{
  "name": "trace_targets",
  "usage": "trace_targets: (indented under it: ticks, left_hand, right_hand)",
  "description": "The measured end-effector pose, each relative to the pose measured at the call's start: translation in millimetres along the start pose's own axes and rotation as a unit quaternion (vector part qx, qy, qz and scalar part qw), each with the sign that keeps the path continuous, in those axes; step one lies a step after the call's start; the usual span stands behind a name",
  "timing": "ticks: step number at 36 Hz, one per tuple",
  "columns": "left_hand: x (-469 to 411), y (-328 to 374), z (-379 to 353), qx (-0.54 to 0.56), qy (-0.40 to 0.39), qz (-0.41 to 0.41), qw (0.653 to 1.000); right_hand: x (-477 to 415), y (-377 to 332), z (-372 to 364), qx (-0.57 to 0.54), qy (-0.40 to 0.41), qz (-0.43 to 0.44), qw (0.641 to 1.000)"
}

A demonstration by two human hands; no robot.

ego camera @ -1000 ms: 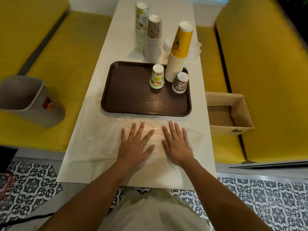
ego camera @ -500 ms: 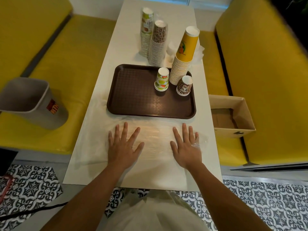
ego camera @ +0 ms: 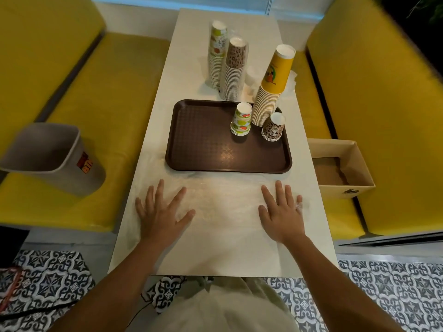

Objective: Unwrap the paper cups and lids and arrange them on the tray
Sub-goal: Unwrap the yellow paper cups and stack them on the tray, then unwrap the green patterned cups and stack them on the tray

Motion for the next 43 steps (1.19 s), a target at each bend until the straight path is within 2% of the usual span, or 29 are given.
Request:
trace_targets:
  ticks: [6, 11, 15, 23, 25, 30, 32, 35, 39, 43]
  left_hand:
    - [-4, 6, -7, 0.01, -0.034, -0.02, 0.999]
    - [-6, 10, 8, 0.033, 0.015, -0.006, 0.999]
    - [-5, 10, 13, 0.007, 0.034, -0.002, 0.999]
    - [-8, 9, 15, 0.016, 0.019, 0.004, 1.0]
    - [-6, 12, 24, 0.027, 0.046, 0.013, 0.998]
    - [1, 21, 51, 0.062, 0.179, 0.005, 0.982]
    - [1, 28, 54, 0.089, 0.183, 0.012, 0.979]
    - [-3, 41, 51, 0.093, 0.126, -0.004, 0.988]
    - [-13, 50, 33, -0.022, 0.033, -0.003, 0.999]
    - [-15, 56, 32, -0.073, 0.025, 0.041, 0.996]
  right_hand:
    - [6, -21, 14, -0.009, 0.058, -0.008, 0.998]
    - [0, -26, 16, -0.003, 0.07, -0.008, 0.998]
    - [-2, -28, 24, 0.015, 0.095, -0.011, 0.995]
    - [1, -40, 36, -0.056, 0.172, 0.056, 0.982]
    - [0, -40, 44, -0.077, 0.188, 0.071, 0.976]
    - [-9, -32, 68, -0.135, 0.206, 0.09, 0.965]
    - [-13, -25, 77, -0.148, 0.211, 0.103, 0.961]
    - [-20, -17, 85, -0.178, 0.194, 0.108, 0.959]
    - [-31, -11, 78, -0.162, 0.121, 0.15, 0.968]
    - [-34, -8, 69, -0.151, 0.046, 0.175, 0.972]
Point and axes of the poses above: each hand's wrist, its own x-axis away from the middle knuckle, its own z-axis out of the back of the hand, y = z × x, the point moved 6 cm from there along -x, towards the middle knuckle, and after that the axes turned 6 degrees about -y, right-handed, at the moved point
